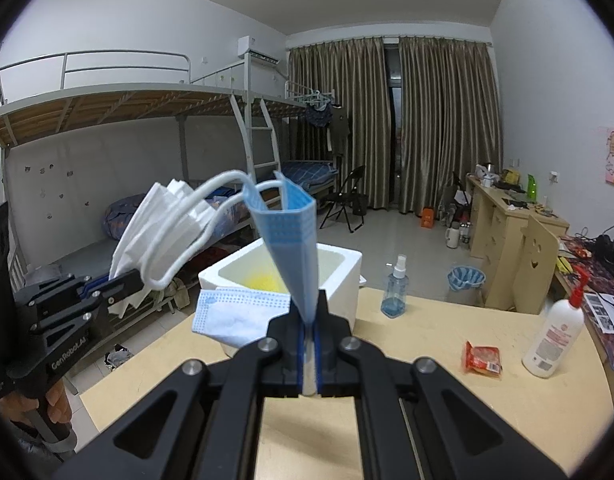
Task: Organize soft objects
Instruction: 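Bring both held masks over the open white foam box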
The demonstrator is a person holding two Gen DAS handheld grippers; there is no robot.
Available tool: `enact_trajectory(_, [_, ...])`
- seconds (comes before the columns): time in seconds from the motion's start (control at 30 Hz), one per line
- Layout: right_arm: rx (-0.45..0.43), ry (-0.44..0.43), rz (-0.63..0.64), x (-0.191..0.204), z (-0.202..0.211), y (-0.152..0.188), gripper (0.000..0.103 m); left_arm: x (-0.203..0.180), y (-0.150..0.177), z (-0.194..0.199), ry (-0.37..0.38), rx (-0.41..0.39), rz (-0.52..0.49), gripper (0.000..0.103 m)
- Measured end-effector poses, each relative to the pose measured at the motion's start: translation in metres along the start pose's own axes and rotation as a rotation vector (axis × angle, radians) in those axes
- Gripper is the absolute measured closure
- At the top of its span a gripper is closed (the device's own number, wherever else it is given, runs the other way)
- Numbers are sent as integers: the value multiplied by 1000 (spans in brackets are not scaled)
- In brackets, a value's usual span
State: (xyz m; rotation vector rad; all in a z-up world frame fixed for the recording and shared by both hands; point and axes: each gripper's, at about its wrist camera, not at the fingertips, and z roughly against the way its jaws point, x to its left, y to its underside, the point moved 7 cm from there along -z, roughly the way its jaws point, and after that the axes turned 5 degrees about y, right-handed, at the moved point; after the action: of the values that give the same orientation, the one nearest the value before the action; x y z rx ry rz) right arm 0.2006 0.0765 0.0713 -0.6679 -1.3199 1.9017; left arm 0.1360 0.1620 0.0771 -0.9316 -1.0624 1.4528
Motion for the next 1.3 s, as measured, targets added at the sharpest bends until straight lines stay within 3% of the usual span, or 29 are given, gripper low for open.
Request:
enact_trajectory(0.57, [10,6,16,-12,-48,-32,97,21,-41,-60,21,12,-7,95])
enact_trajectory(1.3, [40,-51,9,-15,-110,-47,97,43,-52,-144,43,99,25,95])
